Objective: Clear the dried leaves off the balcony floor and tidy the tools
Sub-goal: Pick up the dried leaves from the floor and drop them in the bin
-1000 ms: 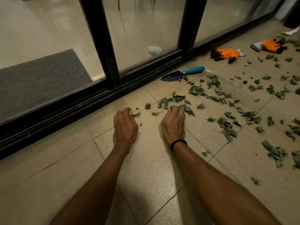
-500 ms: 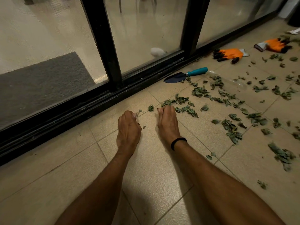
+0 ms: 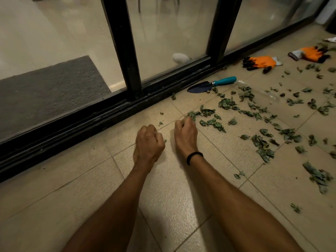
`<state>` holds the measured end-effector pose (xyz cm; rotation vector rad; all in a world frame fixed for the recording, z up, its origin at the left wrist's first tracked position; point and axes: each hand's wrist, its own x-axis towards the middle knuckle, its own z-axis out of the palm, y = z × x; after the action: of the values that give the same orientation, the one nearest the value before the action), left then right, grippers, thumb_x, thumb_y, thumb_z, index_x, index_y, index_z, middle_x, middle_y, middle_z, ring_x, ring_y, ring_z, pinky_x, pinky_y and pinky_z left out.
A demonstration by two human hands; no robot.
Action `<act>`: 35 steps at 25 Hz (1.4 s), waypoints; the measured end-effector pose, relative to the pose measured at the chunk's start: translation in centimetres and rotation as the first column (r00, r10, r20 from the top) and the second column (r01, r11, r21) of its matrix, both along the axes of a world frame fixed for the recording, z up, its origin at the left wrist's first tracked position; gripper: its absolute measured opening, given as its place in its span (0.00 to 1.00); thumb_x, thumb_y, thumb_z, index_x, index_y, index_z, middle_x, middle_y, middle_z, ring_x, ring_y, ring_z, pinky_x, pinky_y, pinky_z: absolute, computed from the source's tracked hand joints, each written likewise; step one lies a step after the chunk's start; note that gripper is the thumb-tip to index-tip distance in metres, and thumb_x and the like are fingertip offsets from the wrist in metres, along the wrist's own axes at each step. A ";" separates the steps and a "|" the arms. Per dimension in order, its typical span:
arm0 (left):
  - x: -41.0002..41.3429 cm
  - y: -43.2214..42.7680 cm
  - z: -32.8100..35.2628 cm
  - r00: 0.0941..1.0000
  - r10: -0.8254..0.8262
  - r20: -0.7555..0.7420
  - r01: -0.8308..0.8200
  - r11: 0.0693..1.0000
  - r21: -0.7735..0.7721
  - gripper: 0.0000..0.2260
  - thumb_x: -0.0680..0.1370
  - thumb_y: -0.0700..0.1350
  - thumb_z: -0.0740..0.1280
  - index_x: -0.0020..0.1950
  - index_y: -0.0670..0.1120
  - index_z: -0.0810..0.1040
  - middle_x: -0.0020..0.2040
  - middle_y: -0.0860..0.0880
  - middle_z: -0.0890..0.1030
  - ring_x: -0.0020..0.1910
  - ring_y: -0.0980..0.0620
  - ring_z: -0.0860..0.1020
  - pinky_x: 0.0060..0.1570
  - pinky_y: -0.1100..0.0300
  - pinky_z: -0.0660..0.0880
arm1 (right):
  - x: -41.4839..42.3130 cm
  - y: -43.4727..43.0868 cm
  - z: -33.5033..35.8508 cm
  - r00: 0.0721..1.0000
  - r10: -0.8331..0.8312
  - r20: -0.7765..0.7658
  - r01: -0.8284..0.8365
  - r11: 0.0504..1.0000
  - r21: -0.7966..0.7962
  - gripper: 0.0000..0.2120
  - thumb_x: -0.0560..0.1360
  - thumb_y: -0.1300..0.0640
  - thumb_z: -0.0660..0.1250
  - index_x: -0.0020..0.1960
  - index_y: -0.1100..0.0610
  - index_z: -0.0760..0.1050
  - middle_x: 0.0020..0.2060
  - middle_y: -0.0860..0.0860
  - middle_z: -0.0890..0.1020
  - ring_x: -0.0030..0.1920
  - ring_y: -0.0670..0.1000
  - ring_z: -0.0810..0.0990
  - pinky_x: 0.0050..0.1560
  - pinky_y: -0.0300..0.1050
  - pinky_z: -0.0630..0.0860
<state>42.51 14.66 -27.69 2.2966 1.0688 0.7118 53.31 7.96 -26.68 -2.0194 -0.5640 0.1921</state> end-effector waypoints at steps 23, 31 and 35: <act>0.9 0.1 -0.2 0.976 0.115 -0.187 -0.105 0.993 0.061 0.19 0.86 0.54 0.51 0.72 0.46 0.65 0.43 0.50 0.78 0.40 0.54 0.73 0.45 0.57 0.74 | 3.6 8.0 0.9 0.869 0.439 0.227 -0.305 0.838 -0.452 0.10 0.83 0.55 0.56 0.58 0.60 0.70 0.50 0.59 0.77 0.50 0.60 0.75 0.47 0.52 0.72; 0.9 0.7 -0.2 0.968 0.116 -0.223 -0.101 0.992 0.077 0.17 0.86 0.52 0.53 0.70 0.46 0.69 0.43 0.50 0.80 0.39 0.53 0.72 0.42 0.55 0.71 | 4.1 2.6 1.1 0.980 0.201 -0.014 -0.201 0.967 -0.157 0.07 0.82 0.56 0.61 0.53 0.60 0.74 0.48 0.53 0.80 0.48 0.49 0.78 0.46 0.39 0.73; 0.8 0.3 -0.1 0.975 0.145 -0.171 -0.133 0.988 0.080 0.07 0.86 0.46 0.53 0.53 0.47 0.69 0.36 0.50 0.75 0.34 0.52 0.71 0.37 0.54 0.70 | 3.6 0.1 0.7 0.983 0.178 0.051 -0.168 0.973 -0.156 0.10 0.82 0.58 0.62 0.60 0.58 0.79 0.55 0.53 0.81 0.56 0.48 0.78 0.60 0.43 0.75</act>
<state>43.28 14.99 -27.83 2.3973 1.3155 0.6147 56.90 8.07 -26.02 -2.1290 -0.7877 0.2831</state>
